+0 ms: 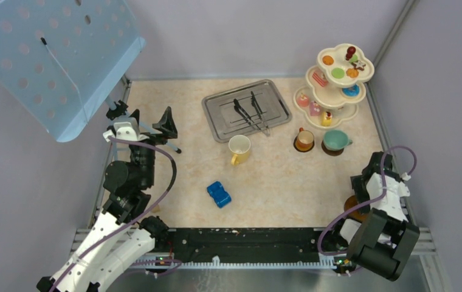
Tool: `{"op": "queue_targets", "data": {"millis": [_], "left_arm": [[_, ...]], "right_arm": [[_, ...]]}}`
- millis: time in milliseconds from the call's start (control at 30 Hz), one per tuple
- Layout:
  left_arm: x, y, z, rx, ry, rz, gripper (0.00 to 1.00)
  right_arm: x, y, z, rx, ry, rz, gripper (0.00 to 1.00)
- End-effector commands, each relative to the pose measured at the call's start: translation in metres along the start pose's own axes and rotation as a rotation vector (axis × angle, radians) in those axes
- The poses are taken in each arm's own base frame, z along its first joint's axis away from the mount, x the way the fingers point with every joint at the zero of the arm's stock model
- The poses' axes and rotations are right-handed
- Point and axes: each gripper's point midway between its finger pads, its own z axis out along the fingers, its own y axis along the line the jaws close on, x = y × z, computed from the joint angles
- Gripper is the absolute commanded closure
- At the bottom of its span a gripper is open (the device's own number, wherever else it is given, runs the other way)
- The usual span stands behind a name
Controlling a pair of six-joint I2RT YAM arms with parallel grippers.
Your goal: Serve the afternoon tea
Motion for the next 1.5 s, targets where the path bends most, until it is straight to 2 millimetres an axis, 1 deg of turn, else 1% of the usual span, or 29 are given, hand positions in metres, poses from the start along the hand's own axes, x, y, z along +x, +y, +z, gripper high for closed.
{"op": "queue_targets", "data": {"millis": [0,67,167,267,367,433,500,567,733,767,833,967,1100,1267,1467], "left_arm": [[-0.009,-0.001,0.003,0.003,-0.025,-0.009,0.01],[-0.007,-0.001,0.004,0.001,-0.022,-0.005,0.01],[-0.007,-0.001,0.004,0.000,-0.021,-0.005,0.01],[-0.008,-0.002,0.004,0.001,-0.022,-0.005,0.01],[-0.009,-0.001,0.003,0.001,-0.025,-0.007,0.01],[-0.009,-0.001,0.003,0.003,-0.025,-0.007,0.01],[-0.011,-0.001,0.003,0.004,-0.030,-0.009,0.01],[-0.010,-0.002,0.003,0.004,-0.028,-0.009,0.01],[-0.010,-0.002,0.003,0.007,-0.029,-0.011,0.01],[-0.009,-0.002,0.004,0.006,-0.026,-0.009,0.01],[-0.009,-0.003,0.004,0.008,-0.025,-0.009,0.01],[-0.008,-0.004,0.005,0.010,-0.022,-0.007,0.01],[-0.007,-0.004,0.005,0.010,-0.021,-0.008,0.01],[-0.006,-0.004,0.005,0.009,-0.018,-0.005,0.01],[-0.004,-0.006,0.006,0.015,-0.014,-0.004,0.01]], "right_arm": [[-0.008,0.020,0.014,-0.081,-0.038,0.059,0.13],[-0.014,0.030,0.017,-0.122,-0.065,0.042,0.16],[-0.027,0.055,0.012,-0.226,-0.098,0.013,0.20],[-0.041,0.088,0.000,-0.368,-0.142,-0.034,0.23],[-0.054,0.118,-0.007,-0.466,-0.165,-0.066,0.23],[-0.056,0.141,-0.009,-0.535,-0.144,-0.096,0.24],[-0.057,0.163,-0.007,-0.590,-0.118,-0.117,0.24],[-0.053,0.187,-0.007,-0.675,-0.080,-0.151,0.27],[-0.059,0.223,-0.008,-0.800,-0.075,-0.156,0.29],[-0.058,0.228,-0.004,-0.803,-0.060,-0.165,0.29],[-0.062,0.239,-0.003,-0.814,-0.058,-0.169,0.30],[-0.069,0.251,0.003,-0.811,-0.065,-0.171,0.31],[-0.071,0.262,0.008,-0.828,-0.055,-0.158,0.32],[-0.082,0.267,0.013,-0.795,-0.086,-0.154,0.32],[-0.099,0.269,0.002,-0.783,-0.164,-0.211,0.32]]}}
